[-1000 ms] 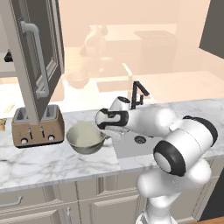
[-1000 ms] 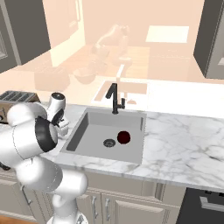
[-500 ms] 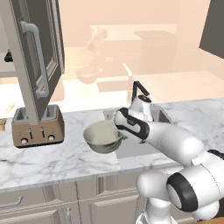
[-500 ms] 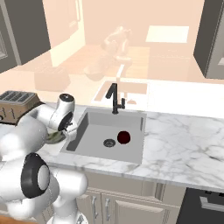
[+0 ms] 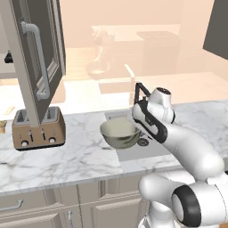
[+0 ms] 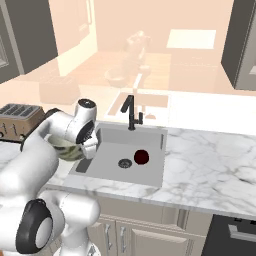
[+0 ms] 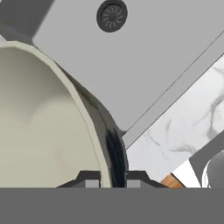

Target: Pick the mug and place it in the sink. Pick the bowl and place it in the open cabinet and then close the cabinet.

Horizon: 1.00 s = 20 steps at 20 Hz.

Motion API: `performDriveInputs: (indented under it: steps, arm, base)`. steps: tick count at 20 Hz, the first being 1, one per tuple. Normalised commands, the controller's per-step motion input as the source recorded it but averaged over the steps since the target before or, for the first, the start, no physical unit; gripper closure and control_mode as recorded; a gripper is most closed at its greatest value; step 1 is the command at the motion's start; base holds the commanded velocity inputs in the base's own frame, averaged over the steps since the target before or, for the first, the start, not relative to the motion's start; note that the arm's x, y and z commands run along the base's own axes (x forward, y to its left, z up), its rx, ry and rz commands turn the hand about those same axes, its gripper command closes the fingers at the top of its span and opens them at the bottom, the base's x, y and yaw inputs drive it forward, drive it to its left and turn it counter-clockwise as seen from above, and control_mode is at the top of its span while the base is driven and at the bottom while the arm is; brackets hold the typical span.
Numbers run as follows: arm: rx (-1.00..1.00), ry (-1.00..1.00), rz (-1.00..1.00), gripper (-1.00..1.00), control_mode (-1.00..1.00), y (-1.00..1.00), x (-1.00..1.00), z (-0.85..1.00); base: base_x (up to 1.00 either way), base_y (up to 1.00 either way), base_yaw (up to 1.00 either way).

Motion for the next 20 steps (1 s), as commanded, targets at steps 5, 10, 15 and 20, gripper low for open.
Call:
performDriveInputs:
  steps: [5, 10, 15, 20]
  arm:
    - [0.0, 0.14, -0.09, 1.0, -1.0, -0.52, 0.0, 0.5]
    - [0.0, 0.06, -0.09, 1.0, -1.0, -0.59, -0.28, 0.36]
    - [0.0, 0.0, -0.05, 1.0, -1.0, -0.35, -0.66, 0.2]
    - [0.0, -0.01, 0.0, 1.0, -1.0, -0.17, -0.77, 0.17]
  base:
    - [0.0, 0.0, 0.0]
    - [0.0, 0.0, 0.0]
    - [0.0, 0.0, 0.0]
    - [0.0, 0.0, 0.0]
